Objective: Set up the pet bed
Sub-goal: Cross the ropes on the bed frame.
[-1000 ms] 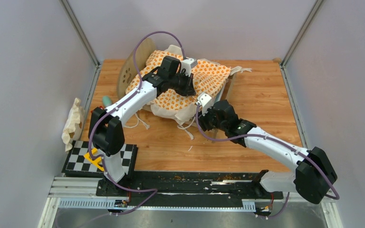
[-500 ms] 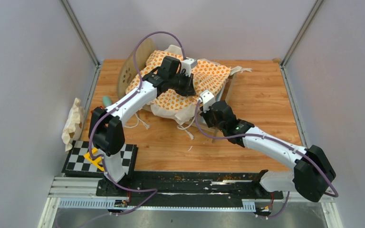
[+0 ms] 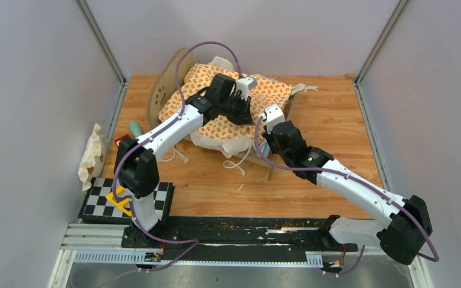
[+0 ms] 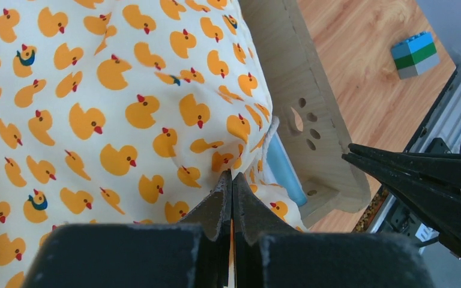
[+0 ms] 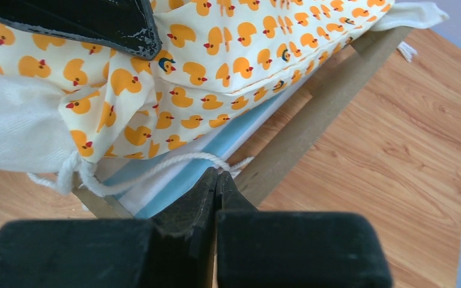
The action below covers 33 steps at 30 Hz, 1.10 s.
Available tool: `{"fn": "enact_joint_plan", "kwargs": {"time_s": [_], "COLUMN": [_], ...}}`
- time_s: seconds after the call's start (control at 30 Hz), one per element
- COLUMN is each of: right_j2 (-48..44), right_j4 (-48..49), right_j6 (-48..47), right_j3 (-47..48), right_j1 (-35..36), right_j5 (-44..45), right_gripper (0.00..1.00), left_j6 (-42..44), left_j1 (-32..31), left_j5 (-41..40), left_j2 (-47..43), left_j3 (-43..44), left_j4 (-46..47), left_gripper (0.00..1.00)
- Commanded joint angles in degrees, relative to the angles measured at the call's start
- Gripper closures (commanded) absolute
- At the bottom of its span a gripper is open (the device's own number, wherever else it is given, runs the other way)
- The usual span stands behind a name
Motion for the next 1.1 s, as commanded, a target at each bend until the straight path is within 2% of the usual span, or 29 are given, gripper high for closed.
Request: {"fn": "enact_joint_plan", "kwargs": {"time_s": [0.0, 0.07, 0.1, 0.2, 0.27, 0.33, 0.57, 1.07], "right_j2": [0.71, 0.47, 0.02, -1.15, -1.74, -1.91, -0.8, 7.3], "right_j4": [-7.0, -7.89, -7.82, -3.89, 0.88, 5.68, 13.52, 31.18], "right_j6": [1.29, 0.74, -0.39, -3.82, -4.69, -5.75, -7.22, -4.52], "right_j3": [4.85, 5.25, 5.03, 1.74, -1.09, -3.77, -7.55, -10.11], "right_j1": [0.16, 0.17, 0.2, 0.22, 0.25, 0.25, 0.25, 0.19], "right_j5": [5.01, 2.85, -1.71, -11.68, -13.52, -14.91, -17.44, -14.51], "right_gripper": [1.0, 1.0, 0.97, 0.81, 0.66, 0.6, 0.58, 0.56], "left_j6": [-0.46, -0.83, -1.09, -1.57, -1.59, -1.57, -1.19, -0.83], "left_j1": [-1.47, -1.69, -1.77, -1.78, -1.86, -1.8, -1.79, -1.71], "left_j5": [-2.18, -2.53, -2.78, -4.34, -5.19, -5.68, -6.66, -6.83], "left_j2": [0.33, 0.66, 0.65, 0.08, -0.26, -0.09, 0.55, 0.51], "left_j3": [4.31, 5.47, 5.79, 6.45, 6.97, 7.96, 10.96, 12.53], "left_j4": [1.41, 1.2, 1.26, 1.85, 1.97, 1.36, -0.66, -1.54], "left_gripper": [1.0, 1.0, 1.0, 1.0, 1.0, 1.0, 1.0, 1.0]}}
